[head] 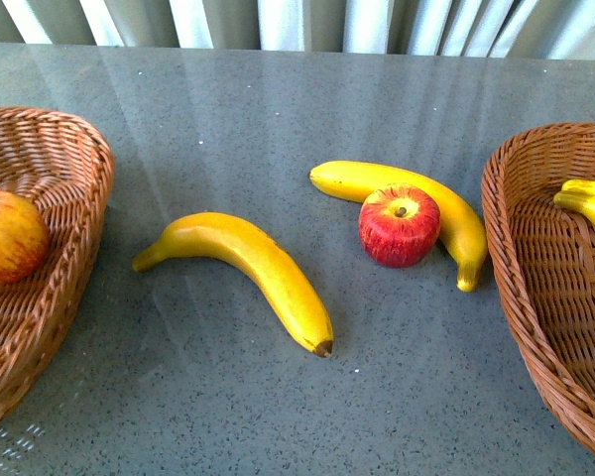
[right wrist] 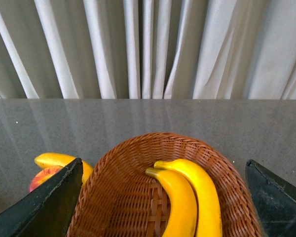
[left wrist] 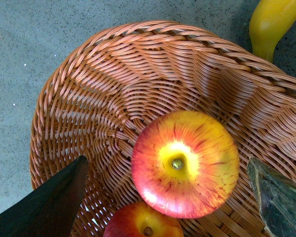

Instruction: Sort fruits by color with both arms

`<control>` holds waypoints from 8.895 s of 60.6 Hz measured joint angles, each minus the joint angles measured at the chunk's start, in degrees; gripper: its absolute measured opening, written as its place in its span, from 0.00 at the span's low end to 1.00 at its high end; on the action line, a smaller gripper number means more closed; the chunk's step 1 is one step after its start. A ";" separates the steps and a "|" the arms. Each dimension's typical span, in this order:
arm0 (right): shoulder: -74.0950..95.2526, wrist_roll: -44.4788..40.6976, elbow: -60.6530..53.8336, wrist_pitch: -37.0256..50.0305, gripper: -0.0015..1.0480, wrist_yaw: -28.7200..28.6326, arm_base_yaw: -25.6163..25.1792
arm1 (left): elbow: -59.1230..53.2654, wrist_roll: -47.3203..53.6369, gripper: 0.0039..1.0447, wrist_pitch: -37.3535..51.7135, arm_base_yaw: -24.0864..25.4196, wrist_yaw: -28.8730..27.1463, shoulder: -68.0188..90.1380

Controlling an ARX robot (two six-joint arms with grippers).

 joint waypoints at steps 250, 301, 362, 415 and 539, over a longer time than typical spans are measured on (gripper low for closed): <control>0.00 0.00 0.00 0.00 0.91 0.00 0.00 | 36.70 -8.76 0.65 1.20 -40.68 5.57 40.76; 0.00 0.00 0.00 0.00 0.91 0.00 0.00 | 18.47 -6.47 0.64 4.81 -17.18 6.93 13.25; 0.00 0.00 0.00 0.00 0.91 0.00 0.00 | 1.05 -19.85 0.91 18.93 -2.38 16.46 -1.09; 0.00 0.00 0.00 0.00 0.91 -0.02 0.00 | -46.80 -56.61 0.01 59.34 -5.14 -18.47 -41.55; 0.00 0.00 0.00 0.00 0.91 0.00 0.00 | -48.98 -56.76 0.30 12.41 -5.14 -18.49 -90.16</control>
